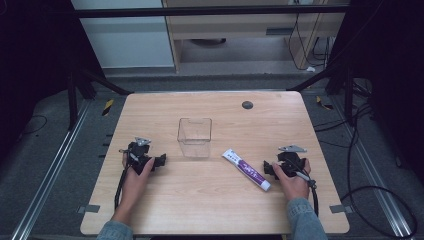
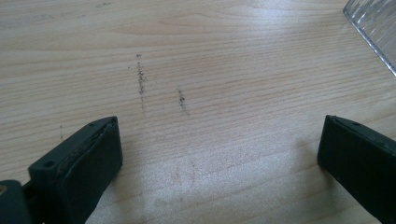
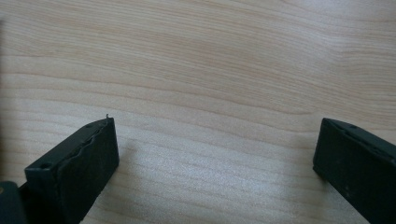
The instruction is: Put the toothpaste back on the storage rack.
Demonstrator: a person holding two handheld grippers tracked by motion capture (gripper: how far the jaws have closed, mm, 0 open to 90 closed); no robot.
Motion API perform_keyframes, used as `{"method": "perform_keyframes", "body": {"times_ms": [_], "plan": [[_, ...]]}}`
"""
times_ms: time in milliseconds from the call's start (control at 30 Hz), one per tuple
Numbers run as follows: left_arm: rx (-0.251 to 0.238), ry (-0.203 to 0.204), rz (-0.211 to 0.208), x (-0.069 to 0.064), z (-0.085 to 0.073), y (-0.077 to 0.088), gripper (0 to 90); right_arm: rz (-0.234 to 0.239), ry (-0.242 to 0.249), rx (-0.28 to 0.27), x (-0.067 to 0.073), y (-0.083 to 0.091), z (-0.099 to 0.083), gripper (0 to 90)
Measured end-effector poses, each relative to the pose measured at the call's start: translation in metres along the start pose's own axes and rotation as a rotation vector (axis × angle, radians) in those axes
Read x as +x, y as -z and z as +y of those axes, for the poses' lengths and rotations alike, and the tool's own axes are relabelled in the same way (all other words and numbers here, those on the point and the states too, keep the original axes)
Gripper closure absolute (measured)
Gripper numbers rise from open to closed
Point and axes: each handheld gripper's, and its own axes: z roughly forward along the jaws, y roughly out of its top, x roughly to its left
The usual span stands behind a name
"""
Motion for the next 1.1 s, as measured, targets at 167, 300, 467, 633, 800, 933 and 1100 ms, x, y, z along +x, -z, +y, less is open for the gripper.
{"method": "perform_keyframes", "body": {"times_ms": [167, 300, 467, 633, 800, 933, 1100], "plan": [[0.001, -0.002, 0.001, 0.000, 0.000, 0.000, 0.0, -0.006, -0.002, 0.000, 0.000, -0.001, 0.001, 0.3], [0.001, -0.001, 0.002, 0.000, 0.001, 0.000, 0.0, -0.002, 0.006, -0.001, 0.000, -0.001, 0.001, 1.1], [0.001, -0.001, 0.002, 0.000, 0.000, 0.000, 0.0, 0.033, 0.007, 0.017, -0.001, 0.006, 0.006, 10.1], [0.002, -0.001, 0.001, 0.000, 0.000, 0.000, 0.0, 0.074, 0.076, 0.040, 0.005, 0.025, 0.020, 19.8], [0.001, -0.001, 0.001, 0.000, 0.000, 0.000, 0.0, 0.146, 0.124, 0.055, 0.016, 0.044, 0.036, 25.5], [0.000, 0.002, 0.001, 0.000, 0.000, 0.000, 0.0, 0.173, 0.161, 0.076, 0.026, 0.057, 0.046, 28.8], [0.000, 0.003, 0.002, 0.000, 0.000, 0.000, 0.0, 0.210, 0.191, 0.107, 0.037, 0.063, 0.052, 32.5]]}}
